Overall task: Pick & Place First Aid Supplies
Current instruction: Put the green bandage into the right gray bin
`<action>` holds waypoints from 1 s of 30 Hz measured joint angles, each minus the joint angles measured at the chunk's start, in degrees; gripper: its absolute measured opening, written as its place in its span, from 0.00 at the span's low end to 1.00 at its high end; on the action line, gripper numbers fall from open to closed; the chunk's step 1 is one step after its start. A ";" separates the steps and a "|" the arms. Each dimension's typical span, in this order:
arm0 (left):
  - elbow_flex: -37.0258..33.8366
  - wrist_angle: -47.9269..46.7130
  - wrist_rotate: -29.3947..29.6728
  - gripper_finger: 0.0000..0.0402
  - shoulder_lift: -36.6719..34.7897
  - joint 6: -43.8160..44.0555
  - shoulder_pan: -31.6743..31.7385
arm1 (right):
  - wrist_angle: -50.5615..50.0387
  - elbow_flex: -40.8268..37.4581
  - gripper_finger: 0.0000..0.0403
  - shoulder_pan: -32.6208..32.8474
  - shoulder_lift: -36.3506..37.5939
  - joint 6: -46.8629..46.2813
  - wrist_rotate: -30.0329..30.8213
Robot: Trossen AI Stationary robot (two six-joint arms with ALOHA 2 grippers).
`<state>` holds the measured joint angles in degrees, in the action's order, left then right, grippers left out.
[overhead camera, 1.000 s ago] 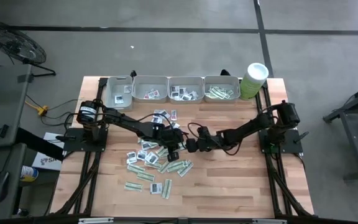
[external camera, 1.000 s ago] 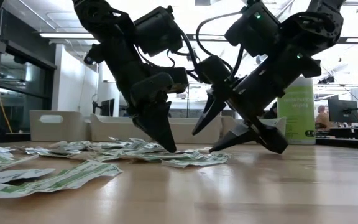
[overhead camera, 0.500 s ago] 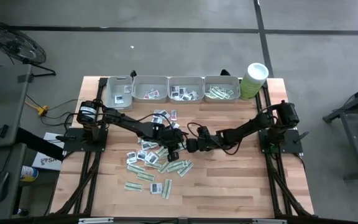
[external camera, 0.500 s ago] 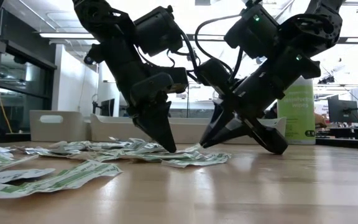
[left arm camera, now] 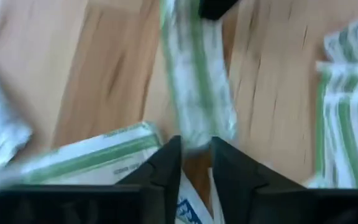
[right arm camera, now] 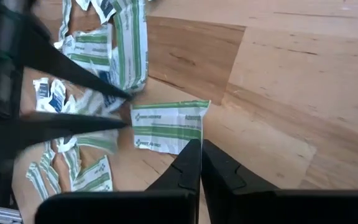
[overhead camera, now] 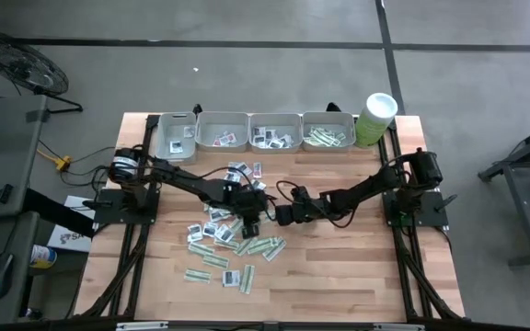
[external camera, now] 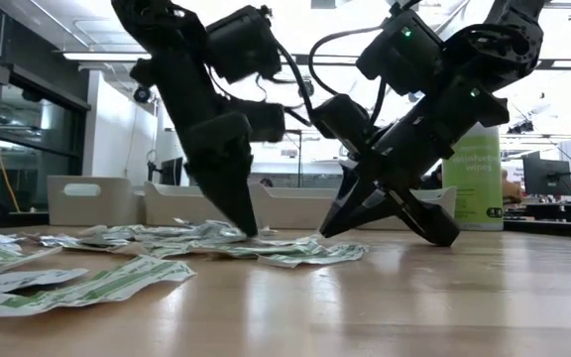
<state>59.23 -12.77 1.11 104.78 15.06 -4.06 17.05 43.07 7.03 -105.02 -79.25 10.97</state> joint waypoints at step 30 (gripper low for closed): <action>0.38 -10.76 6.09 0.31 -14.52 1.62 4.07 | -42.42 -0.11 0.00 -15.10 40.53 18.02 19.71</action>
<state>59.61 -23.52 7.20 90.25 16.68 0.01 -25.37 42.96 -8.07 -64.48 -61.23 30.67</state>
